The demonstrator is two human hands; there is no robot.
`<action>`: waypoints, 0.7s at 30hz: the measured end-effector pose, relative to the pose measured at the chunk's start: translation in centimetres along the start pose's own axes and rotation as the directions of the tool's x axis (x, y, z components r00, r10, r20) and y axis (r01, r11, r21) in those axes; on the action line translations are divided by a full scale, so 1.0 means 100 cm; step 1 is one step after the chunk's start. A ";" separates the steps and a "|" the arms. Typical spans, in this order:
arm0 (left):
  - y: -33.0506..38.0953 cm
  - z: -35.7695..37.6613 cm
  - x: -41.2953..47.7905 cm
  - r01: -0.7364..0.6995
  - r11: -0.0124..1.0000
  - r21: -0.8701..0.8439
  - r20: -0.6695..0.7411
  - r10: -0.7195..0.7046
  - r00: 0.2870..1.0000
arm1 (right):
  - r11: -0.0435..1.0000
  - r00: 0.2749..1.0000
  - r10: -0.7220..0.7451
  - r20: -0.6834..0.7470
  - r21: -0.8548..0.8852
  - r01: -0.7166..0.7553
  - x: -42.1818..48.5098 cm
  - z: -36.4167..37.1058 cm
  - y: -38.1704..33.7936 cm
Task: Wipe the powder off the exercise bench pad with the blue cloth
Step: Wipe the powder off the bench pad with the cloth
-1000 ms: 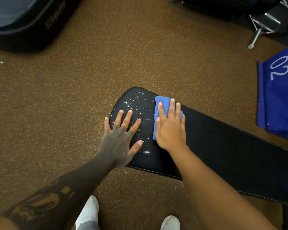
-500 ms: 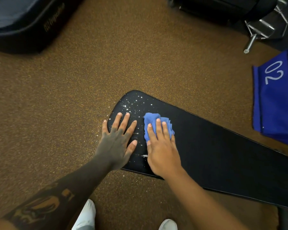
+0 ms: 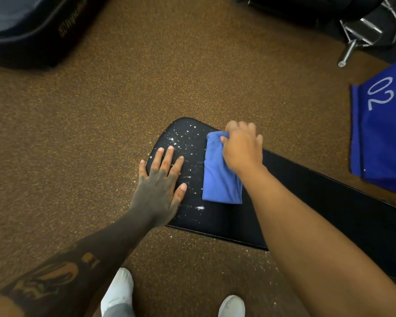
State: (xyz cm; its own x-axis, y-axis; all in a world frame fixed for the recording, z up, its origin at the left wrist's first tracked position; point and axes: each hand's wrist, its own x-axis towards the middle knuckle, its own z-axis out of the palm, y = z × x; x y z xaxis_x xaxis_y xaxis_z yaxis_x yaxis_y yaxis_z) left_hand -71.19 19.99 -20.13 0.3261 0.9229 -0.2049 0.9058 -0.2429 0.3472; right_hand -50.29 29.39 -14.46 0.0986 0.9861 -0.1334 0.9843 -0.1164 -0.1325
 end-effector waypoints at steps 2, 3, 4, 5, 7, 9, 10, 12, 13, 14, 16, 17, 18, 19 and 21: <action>0.000 0.001 0.001 0.045 0.996 -0.072 -0.025 -0.047 0.999 | 1.000 0.995 0.006 -0.096 -0.003 -0.006 -0.013 0.007 -0.003; 0.000 0.001 0.002 0.080 0.990 -0.119 -0.041 -0.086 0.995 | 1.000 0.996 -0.011 -0.083 -0.001 0.011 -0.027 0.014 -0.007; 0.000 0.000 0.003 0.119 0.980 -0.161 -0.057 -0.130 0.990 | 0.999 0.999 -0.037 -0.036 -0.011 0.036 -0.041 0.023 -0.010; 0.000 0.000 0.005 0.157 0.967 -0.199 -0.064 -0.173 0.983 | 0.998 0.998 -0.054 0.026 -0.030 0.055 -0.055 0.033 -0.013; 0.000 -0.001 0.008 0.202 0.946 -0.254 -0.053 -0.222 0.974 | 0.997 0.994 -0.040 0.104 -0.054 0.046 -0.068 0.050 -0.011; -0.002 0.000 0.010 0.216 0.947 -0.239 -0.032 -0.229 0.973 | 0.999 0.996 0.001 0.094 -0.034 0.002 -0.058 0.058 -0.009; -0.002 0.000 0.010 0.220 0.951 -0.219 -0.019 -0.229 0.973 | 1.000 0.996 0.023 0.081 -0.022 -0.021 -0.051 0.058 -0.010; -0.003 0.002 0.010 0.219 0.958 -0.186 -0.011 -0.225 0.974 | 0.997 0.996 0.076 0.051 0.002 -0.076 -0.040 0.057 -0.017; -0.003 0.002 0.011 0.218 0.960 -0.175 -0.011 -0.223 0.975 | 0.996 0.995 0.094 0.042 0.006 -0.094 -0.039 0.057 -0.022; -0.003 0.002 0.011 0.217 0.962 -0.167 -0.009 -0.221 0.975 | 0.996 0.995 0.086 0.043 0.005 -0.087 -0.041 0.057 -0.025; -0.002 0.003 0.011 0.216 0.962 -0.167 -0.011 -0.221 0.975 | 0.999 0.997 -0.045 0.055 -0.012 0.046 -0.052 0.056 -0.023; -0.002 0.002 0.012 0.217 0.962 -0.167 -0.012 -0.222 0.975 | 0.990 0.987 -0.140 0.073 -0.013 0.142 -0.056 0.055 -0.018; -0.003 0.002 0.011 0.218 0.962 -0.164 -0.013 -0.223 0.975 | 0.976 0.972 -0.214 0.099 -0.013 0.217 -0.056 0.053 -0.009; -0.003 0.002 0.011 0.217 0.963 -0.158 -0.015 -0.222 0.975 | 0.969 0.964 -0.244 0.109 -0.015 0.247 -0.050 0.052 -0.001; -0.003 0.001 0.011 0.214 0.966 -0.145 -0.016 -0.219 0.976 | 0.990 0.988 -0.140 0.072 -0.001 0.140 -0.027 0.051 0.007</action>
State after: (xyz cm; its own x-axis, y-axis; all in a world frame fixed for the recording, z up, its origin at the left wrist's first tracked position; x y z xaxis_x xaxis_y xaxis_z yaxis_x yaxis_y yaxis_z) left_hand -71.06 21.02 -20.56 0.1156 0.9584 -0.2611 0.9055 0.0063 0.4243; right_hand -50.61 26.01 -19.17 -0.0510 0.9816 -0.1838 0.9886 0.0235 -0.1489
